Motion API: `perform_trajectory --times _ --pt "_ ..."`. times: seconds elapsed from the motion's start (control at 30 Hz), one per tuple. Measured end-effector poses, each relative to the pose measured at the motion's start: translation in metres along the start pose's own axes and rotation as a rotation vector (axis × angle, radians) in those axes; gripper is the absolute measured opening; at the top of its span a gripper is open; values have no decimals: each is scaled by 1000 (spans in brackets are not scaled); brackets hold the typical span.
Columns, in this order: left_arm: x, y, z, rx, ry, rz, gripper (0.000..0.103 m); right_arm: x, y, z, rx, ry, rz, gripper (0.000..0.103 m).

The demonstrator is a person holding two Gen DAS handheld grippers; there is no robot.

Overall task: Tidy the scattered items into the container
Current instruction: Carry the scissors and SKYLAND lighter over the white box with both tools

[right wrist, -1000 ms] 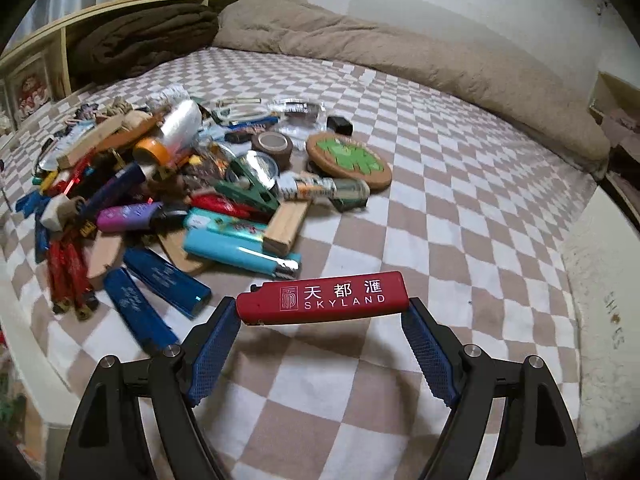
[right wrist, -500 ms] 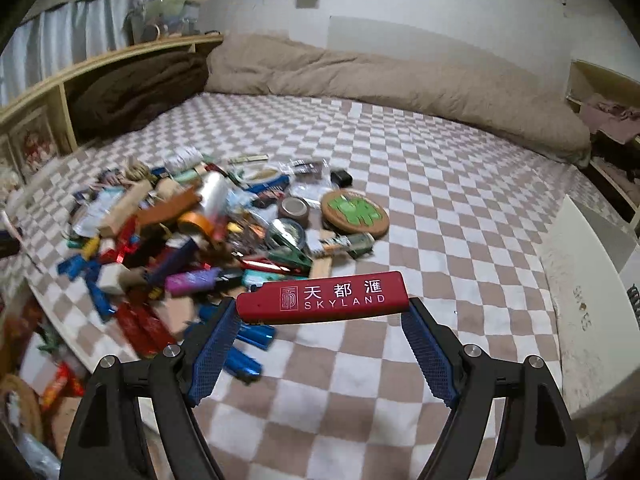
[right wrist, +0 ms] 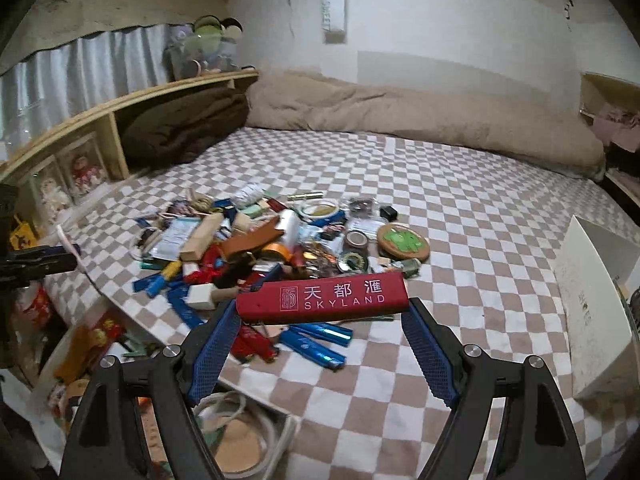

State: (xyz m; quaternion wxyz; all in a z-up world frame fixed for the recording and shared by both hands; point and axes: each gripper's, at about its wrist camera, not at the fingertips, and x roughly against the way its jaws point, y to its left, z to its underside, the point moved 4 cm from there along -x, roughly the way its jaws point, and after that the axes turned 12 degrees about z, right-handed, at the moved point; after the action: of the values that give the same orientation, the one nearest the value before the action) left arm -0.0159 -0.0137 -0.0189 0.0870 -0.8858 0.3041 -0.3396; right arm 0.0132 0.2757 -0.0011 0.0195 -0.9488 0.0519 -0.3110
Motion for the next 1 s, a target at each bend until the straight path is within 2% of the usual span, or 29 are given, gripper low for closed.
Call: perform_trajectory --times 0.47,0.7,1.0 --pt "25 -48 7 -80 -26 103 62 61 47 18 60 -23 -111 83" --pt "29 -62 15 -87 -30 151 62 76 76 45 105 53 -173 83" --pt "28 -66 27 -74 -8 164 62 72 108 95 79 214 -248 83"
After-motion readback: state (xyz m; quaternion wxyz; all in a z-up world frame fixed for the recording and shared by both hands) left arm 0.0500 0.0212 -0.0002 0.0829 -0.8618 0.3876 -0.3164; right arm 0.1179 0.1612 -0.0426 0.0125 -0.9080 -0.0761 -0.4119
